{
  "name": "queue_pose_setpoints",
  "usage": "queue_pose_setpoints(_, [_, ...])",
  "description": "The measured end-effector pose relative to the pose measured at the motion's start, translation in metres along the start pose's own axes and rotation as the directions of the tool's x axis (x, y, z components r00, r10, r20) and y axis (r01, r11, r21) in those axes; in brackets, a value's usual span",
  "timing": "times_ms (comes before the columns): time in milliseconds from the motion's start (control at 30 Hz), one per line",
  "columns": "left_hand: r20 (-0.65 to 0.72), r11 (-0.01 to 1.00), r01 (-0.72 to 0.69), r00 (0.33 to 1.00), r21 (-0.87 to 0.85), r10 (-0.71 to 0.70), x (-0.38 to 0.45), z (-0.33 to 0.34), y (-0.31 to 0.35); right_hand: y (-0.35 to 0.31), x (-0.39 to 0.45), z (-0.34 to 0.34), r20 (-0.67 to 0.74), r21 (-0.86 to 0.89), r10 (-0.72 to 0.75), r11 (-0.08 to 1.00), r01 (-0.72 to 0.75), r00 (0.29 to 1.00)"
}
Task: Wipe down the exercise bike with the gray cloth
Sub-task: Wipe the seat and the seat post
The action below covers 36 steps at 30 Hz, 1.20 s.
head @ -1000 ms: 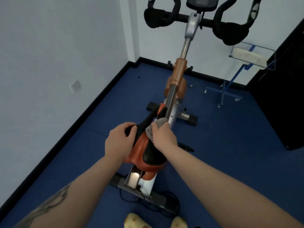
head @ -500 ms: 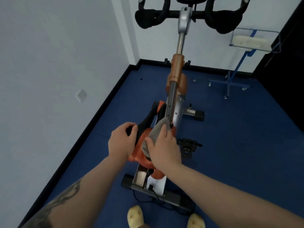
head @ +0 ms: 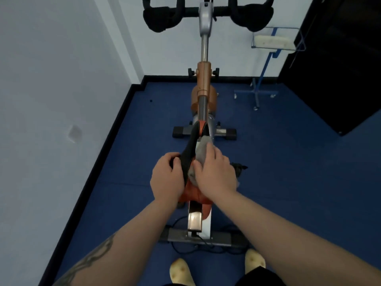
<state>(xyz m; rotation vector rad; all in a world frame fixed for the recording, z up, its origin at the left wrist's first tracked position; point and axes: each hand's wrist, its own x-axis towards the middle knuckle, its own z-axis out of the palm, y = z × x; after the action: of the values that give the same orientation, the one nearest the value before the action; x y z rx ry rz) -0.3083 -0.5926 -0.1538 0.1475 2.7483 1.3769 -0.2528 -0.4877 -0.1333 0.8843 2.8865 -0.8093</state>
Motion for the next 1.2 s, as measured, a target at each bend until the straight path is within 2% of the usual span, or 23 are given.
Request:
queue_pose_setpoints(67, [0.009,1.000,-0.009,1.000,-0.024,0.009,0.000,0.000,-0.001,-0.009,0.015,-0.005,0.006,0.043,0.084,0.996,-0.084,0.996])
queue_pose_setpoints(100, [0.017,0.999,-0.015,1.000,-0.030,0.015,0.001,0.000,-0.002,-0.009,0.010,-0.004,-0.022,0.012,0.081,0.997,-0.081,0.996])
queue_pose_setpoints(200, [0.042,0.998,-0.049,0.998,-0.035,0.051,0.003,0.000,-0.005,-0.001,-0.042,0.017,-0.207,-0.131,-0.040,0.991,0.013,0.977])
queue_pose_setpoints(300, [0.055,0.996,-0.090,0.994,-0.011,0.090,0.002,0.001,-0.004,0.009,-0.053,0.026,-0.329,0.014,-0.075,0.996,0.085,0.941])
queue_pose_setpoints(367, [0.078,0.994,-0.109,0.991,0.009,0.108,0.002,0.002,-0.003,0.010,-0.039,0.016,-0.316,0.288,0.057,0.957,0.039,0.947])
queue_pose_setpoints(433, [0.093,0.994,-0.110,0.990,0.014,0.109,0.003,0.002,-0.003,0.010,-0.034,0.013,-0.343,0.575,0.209,0.818,0.029,0.916])
queue_pose_setpoints(500, [0.098,0.994,-0.108,0.990,0.008,0.107,0.003,0.002,-0.003,0.003,-0.043,0.028,-0.430,0.693,0.390,0.721,0.020,0.814])
queue_pose_setpoints(567, [0.101,0.993,-0.116,0.988,0.001,0.115,0.003,0.001,-0.004,-0.015,-0.056,0.055,-0.460,0.759,0.546,0.651,-0.008,0.700])
queue_pose_setpoints(633, [0.108,0.992,-0.124,0.987,0.002,0.123,0.003,0.000,-0.003,-0.028,-0.057,0.065,-0.415,0.829,0.645,0.559,-0.025,0.642])
queue_pose_setpoints(700, [0.111,0.992,-0.128,0.986,0.010,0.126,0.003,0.000,-0.002,-0.016,-0.039,0.050,-0.254,0.918,0.743,0.387,-0.087,0.619])
queue_pose_setpoints(733, [0.113,0.991,-0.131,0.985,0.018,0.128,0.003,0.000,-0.001,-0.005,-0.032,0.038,-0.160,0.941,0.763,0.310,-0.137,0.626])
queue_pose_setpoints(800, [0.109,0.990,-0.137,0.985,0.021,0.134,0.003,0.000,-0.002,0.010,-0.028,0.022,-0.040,0.956,0.740,0.225,-0.190,0.672])
queue_pose_setpoints(833, [0.107,0.991,-0.134,0.986,0.018,0.131,0.003,0.000,-0.002,0.008,-0.031,0.021,-0.031,0.953,0.733,0.227,-0.202,0.680])
queue_pose_setpoints(867, [0.106,0.992,-0.128,0.986,0.013,0.126,0.004,0.000,-0.003,0.002,-0.036,0.027,-0.069,0.941,0.733,0.273,-0.201,0.677])
queue_pose_setpoints(967, [0.110,0.992,-0.126,0.986,0.004,0.125,0.005,-0.001,-0.004,-0.034,-0.053,0.058,-0.284,0.839,0.696,0.514,-0.180,0.660])
queue_pose_setpoints(1033, [0.108,0.989,-0.146,0.984,0.005,0.145,0.005,-0.001,-0.005,-0.032,-0.048,0.053,-0.387,0.727,0.667,0.646,-0.235,0.637])
queue_pose_setpoints(1067, [0.107,0.988,-0.154,0.983,0.006,0.152,0.004,0.000,-0.005,-0.023,-0.041,0.043,-0.385,0.673,0.641,0.687,-0.274,0.664])
queue_pose_setpoints(1200, [0.102,0.989,-0.147,0.984,-0.010,0.147,0.005,0.001,-0.005,0.003,-0.025,0.007,-0.142,0.473,0.552,0.767,-0.433,0.822])
